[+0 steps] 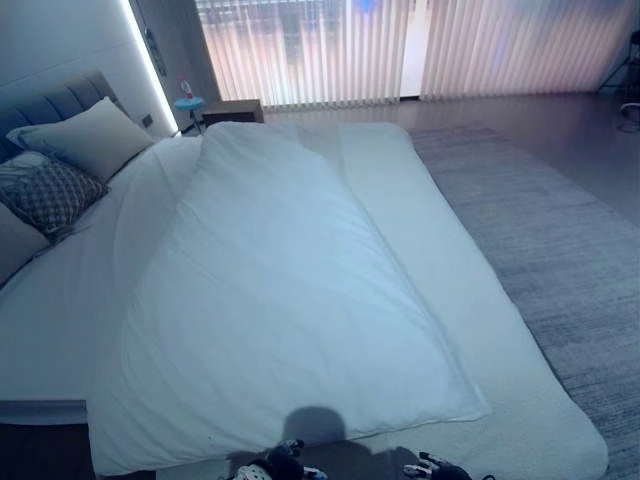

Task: Make the bed

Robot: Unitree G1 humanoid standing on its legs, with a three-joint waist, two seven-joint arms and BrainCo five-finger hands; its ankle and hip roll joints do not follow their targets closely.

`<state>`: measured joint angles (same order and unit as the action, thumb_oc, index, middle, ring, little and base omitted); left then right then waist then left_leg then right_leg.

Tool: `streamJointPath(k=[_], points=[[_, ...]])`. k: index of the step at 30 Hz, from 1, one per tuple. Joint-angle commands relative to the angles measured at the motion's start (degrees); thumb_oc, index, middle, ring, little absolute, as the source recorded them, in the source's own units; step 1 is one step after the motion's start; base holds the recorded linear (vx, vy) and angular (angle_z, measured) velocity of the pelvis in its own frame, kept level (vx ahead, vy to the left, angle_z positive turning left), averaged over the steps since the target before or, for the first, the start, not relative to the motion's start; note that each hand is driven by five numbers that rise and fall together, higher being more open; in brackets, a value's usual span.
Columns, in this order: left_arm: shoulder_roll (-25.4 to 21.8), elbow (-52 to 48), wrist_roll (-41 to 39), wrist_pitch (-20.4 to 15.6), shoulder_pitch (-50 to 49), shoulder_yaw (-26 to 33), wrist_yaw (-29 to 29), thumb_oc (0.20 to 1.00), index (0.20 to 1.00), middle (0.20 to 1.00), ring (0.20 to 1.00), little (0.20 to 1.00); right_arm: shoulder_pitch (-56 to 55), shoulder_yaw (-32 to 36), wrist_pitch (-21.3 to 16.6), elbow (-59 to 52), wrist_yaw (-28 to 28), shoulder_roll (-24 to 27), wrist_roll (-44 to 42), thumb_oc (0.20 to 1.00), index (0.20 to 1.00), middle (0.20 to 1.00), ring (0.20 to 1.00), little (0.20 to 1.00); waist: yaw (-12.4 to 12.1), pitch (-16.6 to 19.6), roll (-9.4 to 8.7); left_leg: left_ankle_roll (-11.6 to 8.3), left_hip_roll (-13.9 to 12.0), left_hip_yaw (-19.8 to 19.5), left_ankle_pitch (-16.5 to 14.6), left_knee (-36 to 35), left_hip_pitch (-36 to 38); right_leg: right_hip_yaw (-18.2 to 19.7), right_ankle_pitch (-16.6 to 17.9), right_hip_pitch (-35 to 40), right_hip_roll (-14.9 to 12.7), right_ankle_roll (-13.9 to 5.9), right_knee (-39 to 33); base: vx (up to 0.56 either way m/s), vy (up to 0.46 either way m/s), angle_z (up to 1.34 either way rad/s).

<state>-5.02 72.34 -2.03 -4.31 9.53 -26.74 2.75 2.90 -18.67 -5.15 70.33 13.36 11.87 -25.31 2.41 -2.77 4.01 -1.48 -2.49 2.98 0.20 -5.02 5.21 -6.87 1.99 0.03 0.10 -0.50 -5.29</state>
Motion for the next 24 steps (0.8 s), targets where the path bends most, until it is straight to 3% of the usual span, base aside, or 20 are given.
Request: streamJointPath(k=[1,5,9,14,15,16,20,24], points=[[1.46,3.4,-2.82,-1.49,3.27,1.82,-0.22,1.0,1.0,1.0,1.0,1.0,2.05,-1.26,-1.91,2.31,0.61,-2.27,0.1,1.0,1.0,1.0,1.0,1.0,1.2,0.51,-3.94,-0.39,0.79,1.03,-0.07,0.02,-2.17,1.08,-0.67,1.85,-4.77,-6.41,0.29,0.0,0.0,0.0],[1.14,3.77,-4.64,-1.34,3.77,3.38,-1.52,1.0,1.0,1.0,1.0,1.0,2.07,-1.64,-1.92,0.86,0.77,-2.26,-0.48,1.0,1.0,1.0,1.0,1.0,1.31,-0.07,-4.42,-0.59,0.64,1.3,0.22,0.02,-3.16,1.14,-0.32,0.78,-4.53,-6.42,0.29,-0.05,-0.019,-0.01],[0.52,4.26,-11.9,-1.08,5.37,7.08,-2.63,1.0,1.0,1.0,1.0,1.0,2.42,-2.76,-2.7,-2.43,0.46,-1.84,-2.06,1.0,1.0,1.0,1.0,1.0,1.37,-2.48,-6.16,-1.36,-0.35,1.34,1.51,0.02,-6.21,1.08,0.26,-2.13,-3.4,-5.97,0.29,-0.11,-0.068,-0.02],[0.4,0.66,-26.71,-3.81,9.18,10.93,-6.18,1.0,1.0,1.0,1.0,1.0,4.59,-3.25,-4.02,-6.39,-1.57,-0.89,-6.26,1.0,1.0,1.0,1.0,1.0,1.35,-8.88,-7.28,-1.31,0.18,0.08,3.72,0.02,-11.42,0.63,2.15,-7.19,-2.98,-5.8,0.29,-0.2,-0.035,0.0],[0.4,0.66,-26.71,-3.81,9.18,10.93,-6.18,1.0,1.0,1.0,1.0,1.0,4.59,-3.25,-4.02,-6.39,-1.57,-0.89,-6.26,1.0,1.0,1.0,1.0,1.0,1.36,-8.87,-7.28,-1.31,0.18,0.07,3.72,0.02,-11.43,0.62,2.15,-7.2,-2.98,-5.8,0.29,-0.25,-0.02,-0.03],[0.26,-0.12,-30.52,-4.15,11.5,11.54,-6.81,1.0,1.0,1.0,1.0,1.0,6.16,-3.25,-4.3,-7.54,-2.04,-0.13,-7.86,1.0,1.0,1.0,1.0,1.0,1.55,-11.2,-7.6,-1.47,0.72,-0.56,4.69,1.08,-14.52,0.2,3.29,-9.51,-2.99,-5.59,0.44,-0.25,-0.017,0.04],[-0.14,-0.45,-38.51,-5.23,15.94,14.45,-9.3,1.0,1.0,1.0,1.0,1.0,8.94,-2.89,-5.59,-10.7,-3.59,0.63,-10.64,1.0,1.0,1.0,1.0,1.0,2.29,-14.97,-8.03,-1.9,0.69,0.95,4.1,8.54,-22.74,-2.12,1.84,-17.15,-3.64,-5.29,8.19,-0.22,-0.013,0.25],[-0.29,0.0,-44.05,-6.09,19.63,17.7,-12.9,1.0,1.0,1.0,1.0,1.0,10.89,-2.88,-6.35,-14.4,-4.69,0.94,-12.98,1.0,1.0,1.0,1.0,1.0,3.37,-16.2,-8.41,-2.21,0.42,1.14,2.23,16.65,-31.25,-2.69,0.78,-24.21,-3.97,-5.06,13.41,-0.14,-0.02,0.18]])
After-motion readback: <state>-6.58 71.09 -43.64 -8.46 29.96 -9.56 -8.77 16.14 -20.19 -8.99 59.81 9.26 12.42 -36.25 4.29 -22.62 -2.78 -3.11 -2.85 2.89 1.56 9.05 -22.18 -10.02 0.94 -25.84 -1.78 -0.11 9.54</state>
